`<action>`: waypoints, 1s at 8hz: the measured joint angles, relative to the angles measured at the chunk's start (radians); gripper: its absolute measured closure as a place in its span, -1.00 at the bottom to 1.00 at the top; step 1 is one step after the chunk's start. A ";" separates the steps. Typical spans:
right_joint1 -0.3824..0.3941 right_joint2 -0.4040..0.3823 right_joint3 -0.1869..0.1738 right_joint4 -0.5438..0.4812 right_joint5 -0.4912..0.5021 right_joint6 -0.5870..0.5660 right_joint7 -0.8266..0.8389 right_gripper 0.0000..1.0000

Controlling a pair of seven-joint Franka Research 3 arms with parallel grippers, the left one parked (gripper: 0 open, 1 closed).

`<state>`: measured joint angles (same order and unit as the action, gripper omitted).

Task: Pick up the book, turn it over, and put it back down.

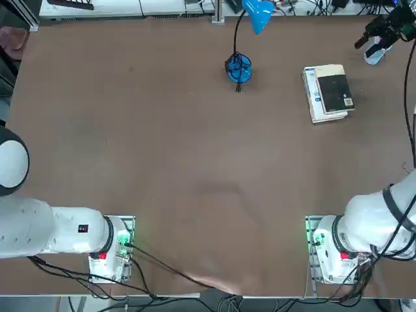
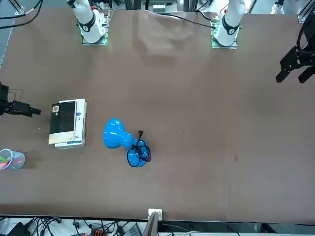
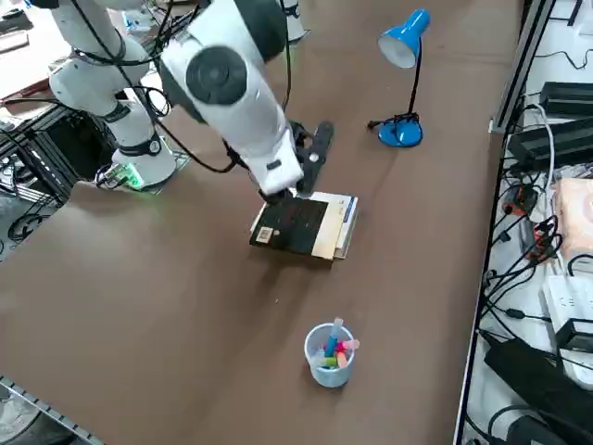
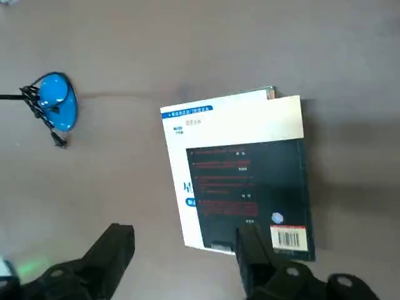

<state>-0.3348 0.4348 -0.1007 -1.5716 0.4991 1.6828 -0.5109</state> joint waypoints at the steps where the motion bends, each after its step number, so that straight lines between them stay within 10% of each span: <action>1: -0.030 0.034 0.000 0.001 0.029 0.000 -0.031 -0.96; 8: -0.225 0.303 0.002 0.004 0.316 -0.022 -0.146 -0.82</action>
<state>-0.5596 0.7380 -0.0990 -1.5680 0.8152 1.6604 -0.6565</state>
